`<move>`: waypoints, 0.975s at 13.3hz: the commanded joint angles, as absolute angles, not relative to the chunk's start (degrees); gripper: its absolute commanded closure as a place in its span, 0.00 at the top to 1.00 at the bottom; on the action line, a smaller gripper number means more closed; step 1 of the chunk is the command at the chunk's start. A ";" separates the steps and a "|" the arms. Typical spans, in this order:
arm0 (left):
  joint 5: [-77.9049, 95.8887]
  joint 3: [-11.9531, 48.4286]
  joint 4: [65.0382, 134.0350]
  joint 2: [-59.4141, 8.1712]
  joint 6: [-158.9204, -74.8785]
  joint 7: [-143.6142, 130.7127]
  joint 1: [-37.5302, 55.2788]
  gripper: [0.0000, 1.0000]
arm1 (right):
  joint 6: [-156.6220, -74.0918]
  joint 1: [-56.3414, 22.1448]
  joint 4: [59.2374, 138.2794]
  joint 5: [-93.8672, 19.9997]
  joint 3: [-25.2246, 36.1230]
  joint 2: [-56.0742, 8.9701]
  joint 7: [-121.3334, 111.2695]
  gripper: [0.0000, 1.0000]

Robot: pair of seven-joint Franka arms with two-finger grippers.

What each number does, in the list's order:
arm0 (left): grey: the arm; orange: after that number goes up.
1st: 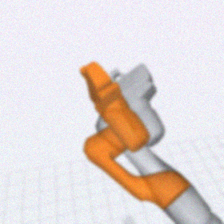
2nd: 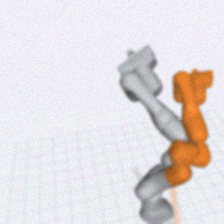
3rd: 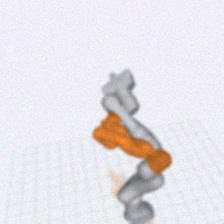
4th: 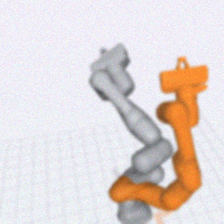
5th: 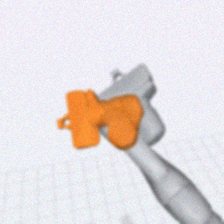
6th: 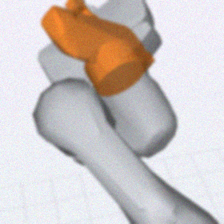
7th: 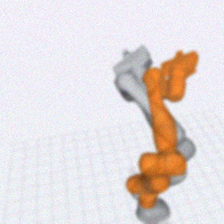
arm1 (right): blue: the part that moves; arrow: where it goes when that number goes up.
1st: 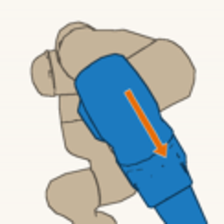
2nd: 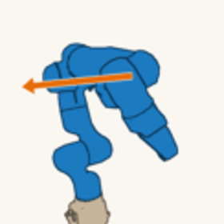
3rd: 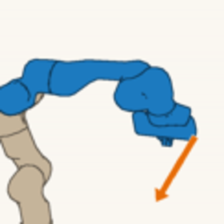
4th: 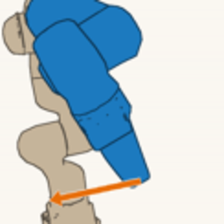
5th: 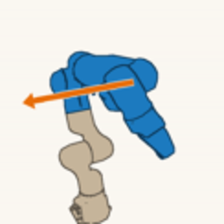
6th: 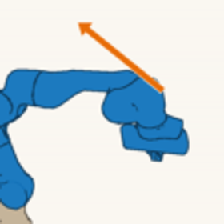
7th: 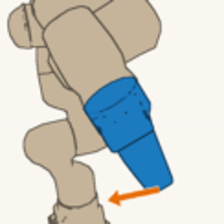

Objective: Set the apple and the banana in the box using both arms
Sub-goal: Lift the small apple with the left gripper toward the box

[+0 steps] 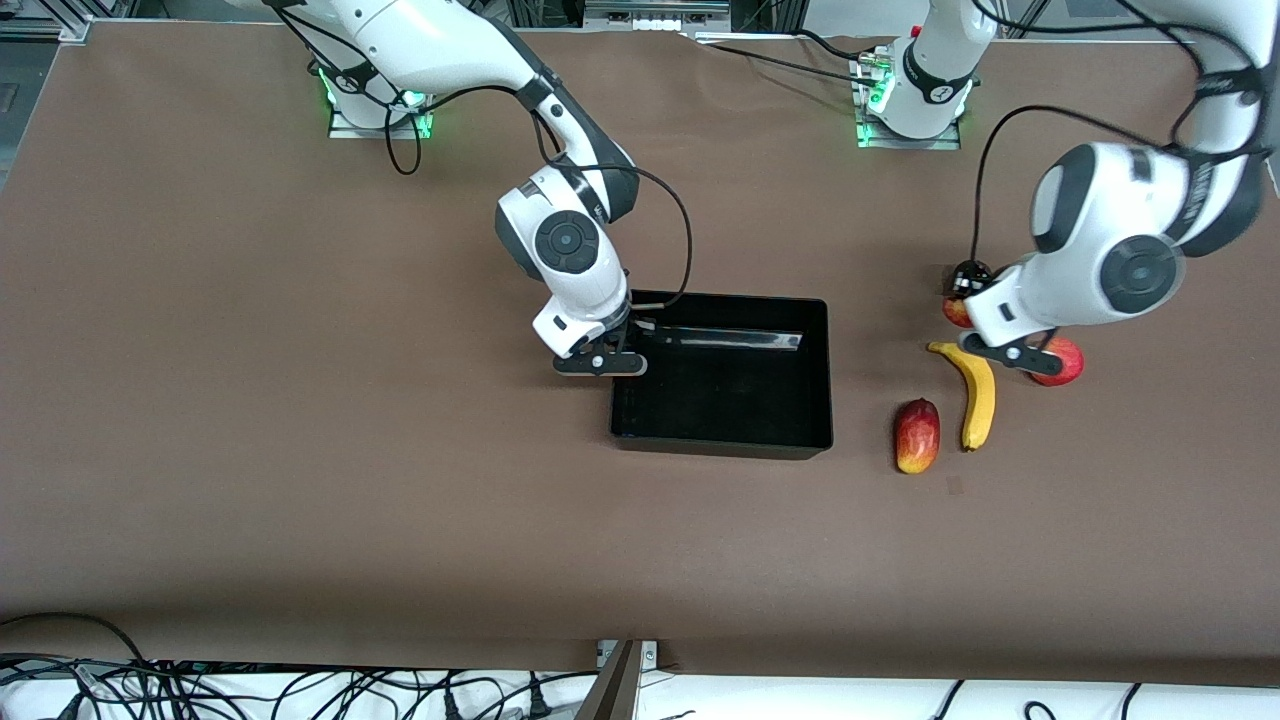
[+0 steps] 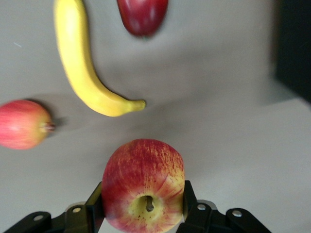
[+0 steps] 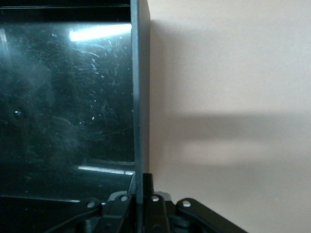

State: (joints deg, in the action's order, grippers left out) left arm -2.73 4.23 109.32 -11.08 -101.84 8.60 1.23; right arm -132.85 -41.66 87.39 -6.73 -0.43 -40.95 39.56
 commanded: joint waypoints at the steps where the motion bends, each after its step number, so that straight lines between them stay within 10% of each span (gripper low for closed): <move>1: -3.43 5.09 100.14 -11.78 -97.57 9.49 1.14 0.18 | -134.29 -43.59 85.34 -8.09 0.09 -42.53 40.17 0.00; 4: -3.16 10.35 98.26 -12.39 -96.94 7.14 1.41 0.16 | -134.47 -44.38 85.34 -8.17 0.09 -42.89 40.25 0.00; 5: -2.99 11.50 98.26 -13.00 -97.29 3.64 1.58 0.16 | -134.47 -44.56 85.34 -8.17 0.09 -42.89 40.34 0.33; 6: -2.99 12.82 98.26 -14.05 -98.17 0.47 2.45 0.16 | -134.47 -44.56 85.34 -8.00 0.09 -42.54 40.25 0.99; 13: 4.83 15.72 104.04 -18.80 -113.17 -4.48 6.15 0.16 | -118.60 -33.69 85.17 -7.64 2.37 -29.11 34.31 1.00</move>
State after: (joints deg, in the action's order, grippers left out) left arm 2.66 15.09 101.18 -18.53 -108.55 -3.54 5.57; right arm -124.62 -38.75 83.74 -6.92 2.56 -34.73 38.84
